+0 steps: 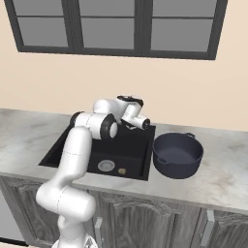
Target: Dump the garlic from the pot into the sink. Then turn on the water and wash the garlic. Then turn off the water and put the garlic back in the pot.
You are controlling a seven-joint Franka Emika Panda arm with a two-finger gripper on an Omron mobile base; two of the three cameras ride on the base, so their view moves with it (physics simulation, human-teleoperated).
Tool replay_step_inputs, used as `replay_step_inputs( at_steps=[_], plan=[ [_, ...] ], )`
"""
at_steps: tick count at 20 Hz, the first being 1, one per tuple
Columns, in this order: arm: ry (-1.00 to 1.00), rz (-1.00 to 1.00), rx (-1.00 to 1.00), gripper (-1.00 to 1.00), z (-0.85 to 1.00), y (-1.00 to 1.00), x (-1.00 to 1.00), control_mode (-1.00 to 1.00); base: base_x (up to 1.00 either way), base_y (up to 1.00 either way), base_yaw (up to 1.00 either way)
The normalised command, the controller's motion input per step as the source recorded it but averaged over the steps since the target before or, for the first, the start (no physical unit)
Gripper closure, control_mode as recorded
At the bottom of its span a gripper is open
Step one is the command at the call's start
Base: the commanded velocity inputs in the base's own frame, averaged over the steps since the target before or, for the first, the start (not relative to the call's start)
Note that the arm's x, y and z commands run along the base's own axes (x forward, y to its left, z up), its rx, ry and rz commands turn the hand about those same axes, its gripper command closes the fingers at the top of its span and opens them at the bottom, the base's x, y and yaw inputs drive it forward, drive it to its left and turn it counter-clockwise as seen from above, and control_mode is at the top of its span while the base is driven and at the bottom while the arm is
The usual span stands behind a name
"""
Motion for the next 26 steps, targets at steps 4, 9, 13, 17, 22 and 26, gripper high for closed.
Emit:
replay_step_inputs(
  at_steps=[4,9,13,17,22,26],
  plan=[
    [0.06,0.00,0.00,-1.00,-0.02,0.11,0.15,-1.00,0.00,0.00,0.00],
    [0.00,0.00,0.00,-1.00,0.00,0.00,0.00,-1.00,0.00,0.00,0.00],
    [0.00,0.00,0.00,-1.00,0.06,0.00,-0.04,-1.00,0.00,0.00,0.00],
    [0.00,0.00,-0.01,-1.00,0.19,0.00,-0.27,-1.00,0.00,0.00,0.00],
    [0.00,0.00,-0.04,-1.00,0.30,-0.01,-0.39,-1.00,0.00,0.00,0.00],
    [0.00,0.00,-0.07,-1.00,0.29,0.00,-0.41,-1.00,0.00,0.00,0.00]
  ],
)
